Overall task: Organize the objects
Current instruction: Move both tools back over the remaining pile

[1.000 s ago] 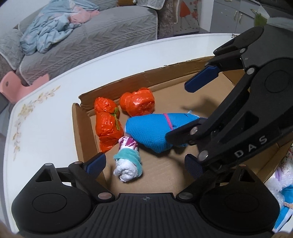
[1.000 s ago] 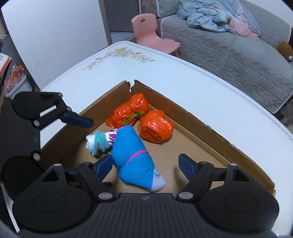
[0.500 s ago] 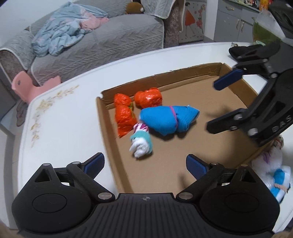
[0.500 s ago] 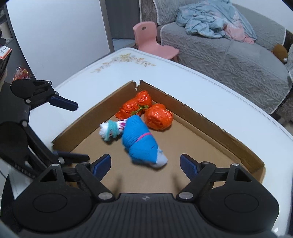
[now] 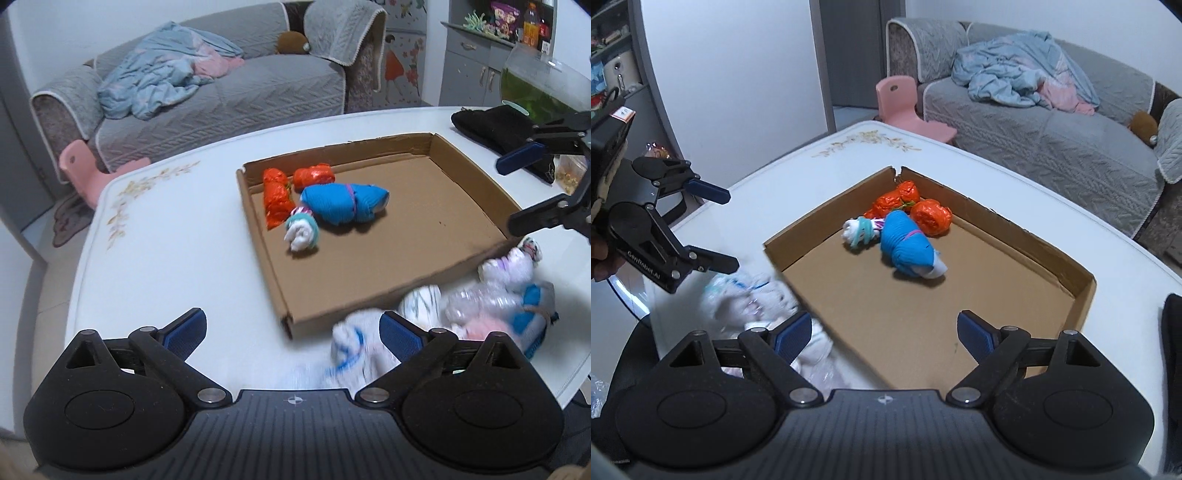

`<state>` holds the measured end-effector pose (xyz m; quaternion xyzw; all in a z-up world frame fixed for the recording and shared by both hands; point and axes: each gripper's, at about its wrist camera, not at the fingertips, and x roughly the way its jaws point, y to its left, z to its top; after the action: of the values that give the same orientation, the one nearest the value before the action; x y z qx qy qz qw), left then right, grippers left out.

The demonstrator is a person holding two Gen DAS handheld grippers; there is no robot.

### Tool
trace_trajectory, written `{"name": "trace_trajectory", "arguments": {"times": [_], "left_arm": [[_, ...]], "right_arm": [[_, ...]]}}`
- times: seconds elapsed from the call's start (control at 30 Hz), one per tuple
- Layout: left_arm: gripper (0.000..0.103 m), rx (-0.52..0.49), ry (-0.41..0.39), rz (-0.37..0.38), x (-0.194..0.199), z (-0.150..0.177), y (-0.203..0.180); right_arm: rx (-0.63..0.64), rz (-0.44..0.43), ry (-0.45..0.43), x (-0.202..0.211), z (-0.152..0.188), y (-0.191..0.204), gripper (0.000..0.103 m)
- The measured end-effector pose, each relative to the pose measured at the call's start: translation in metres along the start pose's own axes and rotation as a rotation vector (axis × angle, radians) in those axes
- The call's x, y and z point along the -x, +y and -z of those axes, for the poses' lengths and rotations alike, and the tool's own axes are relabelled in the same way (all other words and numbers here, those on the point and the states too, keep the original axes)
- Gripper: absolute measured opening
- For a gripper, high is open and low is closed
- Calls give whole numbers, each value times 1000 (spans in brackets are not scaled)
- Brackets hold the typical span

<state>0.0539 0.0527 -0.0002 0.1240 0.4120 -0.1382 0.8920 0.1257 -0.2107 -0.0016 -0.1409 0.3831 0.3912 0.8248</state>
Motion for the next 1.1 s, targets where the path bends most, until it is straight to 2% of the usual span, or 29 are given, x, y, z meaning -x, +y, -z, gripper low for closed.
{"name": "trace_trajectory", "arguments": {"times": [0.17,0.3,0.37,0.53,0.73,0.87,1.0,1.1], "left_arm": [[102,32,-47,18,24,40,-15],[102,104,-68,40,33,73,-31],[102,125,-81,40,35,88,-42],[102,172,-110,48,33,115,-68],[102,158,-89,40,11,123,-85],[102,127,-65,-29,0,126,-85],[102,142,-61,-82,-1,130,-74],[102,159,-60,-95,3,134,-66]], "right_arm": [[15,-28,-23,19,38,18,87],[34,-67,-51,22,70,33,87],[90,-80,-74,20,86,42,86],[194,-54,-64,3,111,56,85],[225,-13,-31,2,125,67,89],[231,-18,-3,12,133,72,90],[227,-26,-5,13,138,69,89],[210,-30,-11,8,137,63,87]]}}
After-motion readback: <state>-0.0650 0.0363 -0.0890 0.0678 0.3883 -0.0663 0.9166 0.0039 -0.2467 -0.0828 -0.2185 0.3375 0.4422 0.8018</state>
